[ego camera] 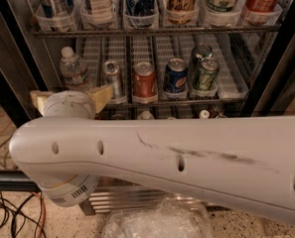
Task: Pick water bottle from middle shelf of fridge
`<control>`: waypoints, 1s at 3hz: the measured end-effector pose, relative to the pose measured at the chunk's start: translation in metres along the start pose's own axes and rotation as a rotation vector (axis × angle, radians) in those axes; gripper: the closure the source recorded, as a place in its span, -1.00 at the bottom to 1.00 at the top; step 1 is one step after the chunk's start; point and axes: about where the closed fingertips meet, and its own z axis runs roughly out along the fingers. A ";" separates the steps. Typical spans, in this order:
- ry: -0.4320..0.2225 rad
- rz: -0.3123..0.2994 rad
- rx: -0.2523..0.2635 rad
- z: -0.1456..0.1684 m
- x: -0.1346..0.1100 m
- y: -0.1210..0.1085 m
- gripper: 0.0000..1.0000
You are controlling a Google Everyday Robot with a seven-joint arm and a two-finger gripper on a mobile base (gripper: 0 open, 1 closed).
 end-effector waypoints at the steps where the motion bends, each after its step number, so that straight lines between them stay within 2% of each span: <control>1: 0.002 -0.002 -0.013 0.008 -0.003 0.015 -1.00; 2: 0.002 -0.003 0.020 -0.005 -0.005 0.006 -1.00; 3: 0.000 -0.002 0.022 -0.006 -0.004 0.007 -1.00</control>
Offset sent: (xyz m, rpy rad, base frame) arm 0.0076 0.0243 -0.0047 0.0026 0.0124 0.0313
